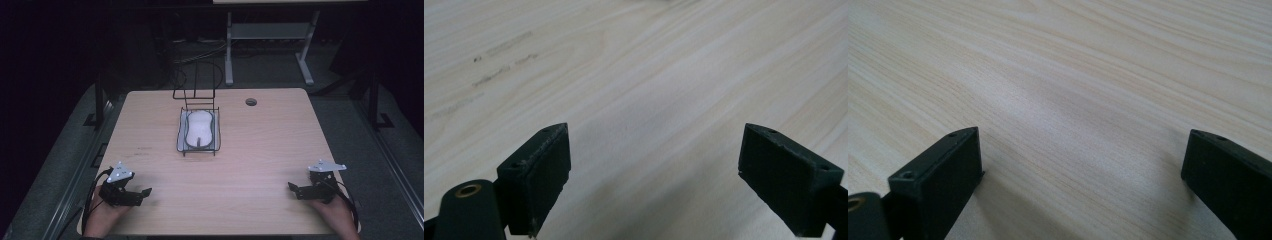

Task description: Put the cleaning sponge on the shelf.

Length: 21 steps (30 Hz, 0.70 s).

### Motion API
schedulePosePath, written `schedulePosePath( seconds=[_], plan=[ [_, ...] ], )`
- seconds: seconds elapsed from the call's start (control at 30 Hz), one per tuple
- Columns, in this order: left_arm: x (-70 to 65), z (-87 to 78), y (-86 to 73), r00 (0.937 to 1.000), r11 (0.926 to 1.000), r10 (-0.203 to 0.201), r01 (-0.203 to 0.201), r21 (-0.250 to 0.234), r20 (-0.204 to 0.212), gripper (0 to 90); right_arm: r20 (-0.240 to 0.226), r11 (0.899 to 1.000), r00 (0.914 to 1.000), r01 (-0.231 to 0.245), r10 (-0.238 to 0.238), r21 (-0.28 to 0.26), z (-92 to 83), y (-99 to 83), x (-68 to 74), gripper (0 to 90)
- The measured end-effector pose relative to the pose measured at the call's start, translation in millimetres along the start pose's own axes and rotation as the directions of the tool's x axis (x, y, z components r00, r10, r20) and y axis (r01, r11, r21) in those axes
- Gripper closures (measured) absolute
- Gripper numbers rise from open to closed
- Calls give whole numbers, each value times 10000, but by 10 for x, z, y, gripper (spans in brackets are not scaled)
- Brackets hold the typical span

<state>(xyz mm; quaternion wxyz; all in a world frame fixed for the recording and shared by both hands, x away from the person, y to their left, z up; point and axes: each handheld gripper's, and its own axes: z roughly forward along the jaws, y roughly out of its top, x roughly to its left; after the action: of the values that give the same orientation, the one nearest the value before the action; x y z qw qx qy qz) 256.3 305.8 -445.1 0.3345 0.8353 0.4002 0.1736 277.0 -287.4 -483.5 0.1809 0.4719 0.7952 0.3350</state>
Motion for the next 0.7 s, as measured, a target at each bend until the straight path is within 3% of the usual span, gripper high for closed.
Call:
schedulePosePath(
  seconds=[0.53,0.7],
  plan=[
    [-12,72,-193,9999,10000,-27,28,74,-169,127,-4,10000,10000,10,-10,4,-1,0,0,25],
    [-10,115,-240,10000,10000,-62,62,62,13,126,-3,10000,10000,9,-9,2,-1,0,0,25]
  ],
)
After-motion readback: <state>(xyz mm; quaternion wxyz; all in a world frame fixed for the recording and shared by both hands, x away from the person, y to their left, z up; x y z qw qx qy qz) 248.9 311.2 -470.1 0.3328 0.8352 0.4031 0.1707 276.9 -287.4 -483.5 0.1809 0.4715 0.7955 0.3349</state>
